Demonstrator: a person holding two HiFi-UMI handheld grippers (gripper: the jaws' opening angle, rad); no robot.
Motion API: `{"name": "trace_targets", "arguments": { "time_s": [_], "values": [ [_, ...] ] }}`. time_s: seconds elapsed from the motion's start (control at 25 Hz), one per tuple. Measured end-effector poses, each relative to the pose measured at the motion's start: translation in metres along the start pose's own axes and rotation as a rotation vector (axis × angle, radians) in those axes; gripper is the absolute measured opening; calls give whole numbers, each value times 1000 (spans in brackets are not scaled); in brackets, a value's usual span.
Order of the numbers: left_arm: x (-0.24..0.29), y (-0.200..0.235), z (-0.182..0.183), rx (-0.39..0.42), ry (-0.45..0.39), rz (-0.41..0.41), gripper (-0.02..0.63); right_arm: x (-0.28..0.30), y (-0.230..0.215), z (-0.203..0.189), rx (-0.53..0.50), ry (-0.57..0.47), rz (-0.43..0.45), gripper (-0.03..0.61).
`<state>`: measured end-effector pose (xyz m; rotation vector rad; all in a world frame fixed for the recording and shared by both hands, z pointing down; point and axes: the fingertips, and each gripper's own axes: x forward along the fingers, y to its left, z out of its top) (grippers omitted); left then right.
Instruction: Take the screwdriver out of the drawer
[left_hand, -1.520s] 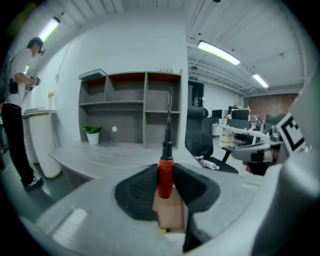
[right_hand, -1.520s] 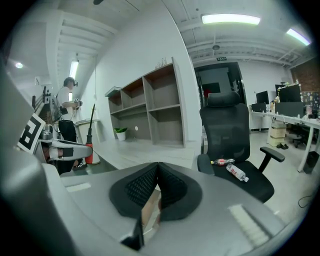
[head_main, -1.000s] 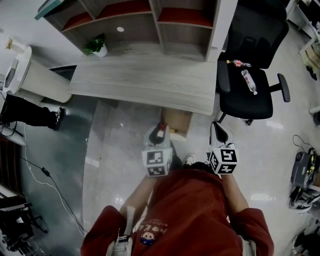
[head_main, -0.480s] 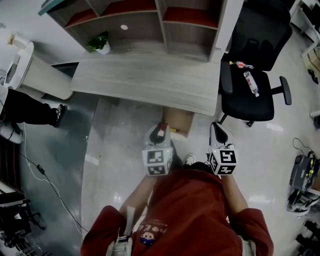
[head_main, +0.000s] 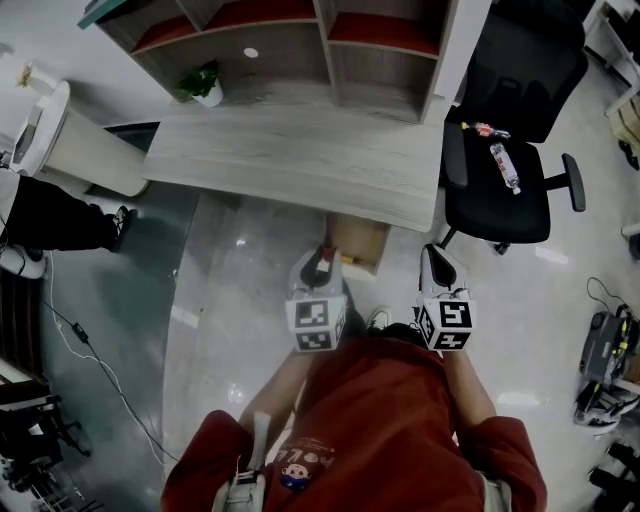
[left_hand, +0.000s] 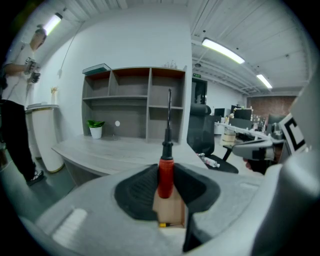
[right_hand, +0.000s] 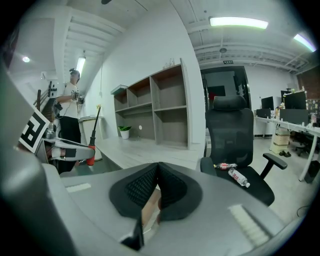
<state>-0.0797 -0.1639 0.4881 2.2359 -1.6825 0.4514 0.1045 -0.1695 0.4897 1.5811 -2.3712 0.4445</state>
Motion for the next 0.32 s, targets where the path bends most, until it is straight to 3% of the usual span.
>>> {"name": "trace_targets", "arguments": {
  "time_s": [0.32],
  "values": [
    [4, -6, 1, 6, 3, -4, 95, 0, -6, 0, -1, 2, 1, 0]
  ]
}}
